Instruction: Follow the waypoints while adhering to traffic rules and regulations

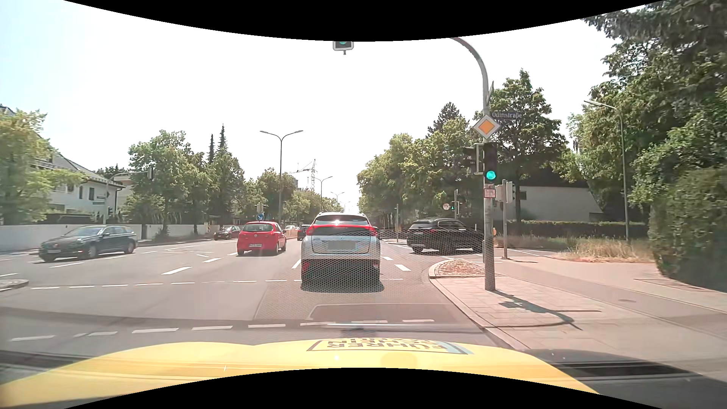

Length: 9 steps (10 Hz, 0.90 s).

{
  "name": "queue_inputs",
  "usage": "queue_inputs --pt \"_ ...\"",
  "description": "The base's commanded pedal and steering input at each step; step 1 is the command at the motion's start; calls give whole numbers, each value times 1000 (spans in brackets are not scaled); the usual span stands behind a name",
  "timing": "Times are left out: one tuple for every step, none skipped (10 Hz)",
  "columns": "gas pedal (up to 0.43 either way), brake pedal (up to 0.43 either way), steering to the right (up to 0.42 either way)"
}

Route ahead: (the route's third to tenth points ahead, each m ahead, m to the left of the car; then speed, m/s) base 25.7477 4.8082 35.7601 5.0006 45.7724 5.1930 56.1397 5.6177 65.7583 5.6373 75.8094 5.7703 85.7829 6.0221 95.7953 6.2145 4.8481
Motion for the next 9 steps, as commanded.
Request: queue_inputs --pt "197 0 -34" --pt "220 0 -36" --pt "220 0 -42" --pt "220 0 -43" --pt "220 0 -43" --pt "228 0 -43" --pt "228 0 -43" --pt "228 0 -43" --pt "240 0 -42"
